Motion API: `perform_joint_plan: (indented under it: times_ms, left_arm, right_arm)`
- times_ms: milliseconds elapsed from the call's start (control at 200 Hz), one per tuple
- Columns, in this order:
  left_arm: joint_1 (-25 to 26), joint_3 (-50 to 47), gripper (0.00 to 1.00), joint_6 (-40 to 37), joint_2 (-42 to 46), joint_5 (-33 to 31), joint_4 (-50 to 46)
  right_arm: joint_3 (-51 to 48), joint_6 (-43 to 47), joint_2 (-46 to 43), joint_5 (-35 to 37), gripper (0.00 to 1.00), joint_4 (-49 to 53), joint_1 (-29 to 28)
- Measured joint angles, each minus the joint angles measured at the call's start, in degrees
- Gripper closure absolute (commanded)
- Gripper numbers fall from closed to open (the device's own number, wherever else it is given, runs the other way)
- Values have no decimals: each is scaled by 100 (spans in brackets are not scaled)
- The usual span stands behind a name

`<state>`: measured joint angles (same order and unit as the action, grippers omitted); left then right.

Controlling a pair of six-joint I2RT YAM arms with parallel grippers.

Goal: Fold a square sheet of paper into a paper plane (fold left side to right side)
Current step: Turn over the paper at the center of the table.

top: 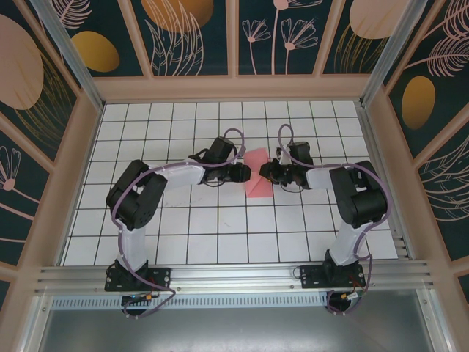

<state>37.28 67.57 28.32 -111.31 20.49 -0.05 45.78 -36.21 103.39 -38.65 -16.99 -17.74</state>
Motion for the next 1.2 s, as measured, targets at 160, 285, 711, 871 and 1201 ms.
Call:
perform_joint_plan:
  times_ms: [160,285,711,871,1201]
  left_arm:
    - [-363,-678,21,83,887,66,59]
    - [-750,-1198,5,214,1932,153,223]
    - [-1001,-2118,2,1394,3602,1137,1665]
    - [-1001,-2155,2,2033,3593,1801,2533]
    - [-1001,-2411,14,3246,3353,2634,4234]
  right_arm:
    - [0,74,-111,-2,99,46,0]
    - [0,173,-485,-31,100,46,13]
    - [350,-173,-2044,-1003,100,-756,129]
    - [542,-522,-2323,-1241,100,-1169,74]
    - [844,-940,-2354,-1335,100,-1499,-452]
